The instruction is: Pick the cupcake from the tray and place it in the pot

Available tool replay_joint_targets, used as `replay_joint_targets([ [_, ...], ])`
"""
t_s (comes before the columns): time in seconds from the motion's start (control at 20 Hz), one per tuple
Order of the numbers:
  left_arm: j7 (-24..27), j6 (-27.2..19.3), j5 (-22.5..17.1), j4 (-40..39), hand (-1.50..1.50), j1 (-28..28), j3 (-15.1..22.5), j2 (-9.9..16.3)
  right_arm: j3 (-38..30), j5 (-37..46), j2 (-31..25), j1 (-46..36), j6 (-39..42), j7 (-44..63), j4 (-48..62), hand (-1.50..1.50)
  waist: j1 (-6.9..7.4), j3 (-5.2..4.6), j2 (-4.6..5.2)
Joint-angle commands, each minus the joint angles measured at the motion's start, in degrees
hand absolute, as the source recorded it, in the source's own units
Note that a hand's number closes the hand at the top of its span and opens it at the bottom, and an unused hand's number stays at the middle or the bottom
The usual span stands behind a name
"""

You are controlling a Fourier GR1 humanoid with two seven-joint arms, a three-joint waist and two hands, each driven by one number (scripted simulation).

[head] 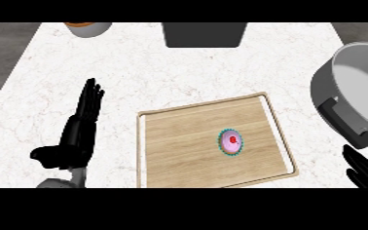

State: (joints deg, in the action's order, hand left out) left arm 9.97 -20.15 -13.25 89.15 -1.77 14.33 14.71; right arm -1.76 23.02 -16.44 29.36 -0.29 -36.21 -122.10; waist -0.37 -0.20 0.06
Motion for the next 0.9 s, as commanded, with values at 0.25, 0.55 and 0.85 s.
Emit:
replay_joint_targets([
  [0.25,-2.2,-0.3,1.5,2.1,0.0,0.1,0.1,-0.1,13.5,24.4,1.0,0.0,4.9,24.3,-5.9,-1.5,0.75,0.15,-0.04],
  [0.55,-1.9,1.1,2.2,2.6,0.0,0.8,-1.1,-1.4,22.4,32.8,6.6,-9.5,9.6,35.4,-2.4,-1.5,0.52,0.18,-0.07],
  [0.85,-0.5,3.4,1.4,0.4,0.0,1.3,-2.5,-1.7,26.0,41.8,10.7,-12.7,7.4,41.4,8.6,-1.5,0.5,0.18,-0.02],
])
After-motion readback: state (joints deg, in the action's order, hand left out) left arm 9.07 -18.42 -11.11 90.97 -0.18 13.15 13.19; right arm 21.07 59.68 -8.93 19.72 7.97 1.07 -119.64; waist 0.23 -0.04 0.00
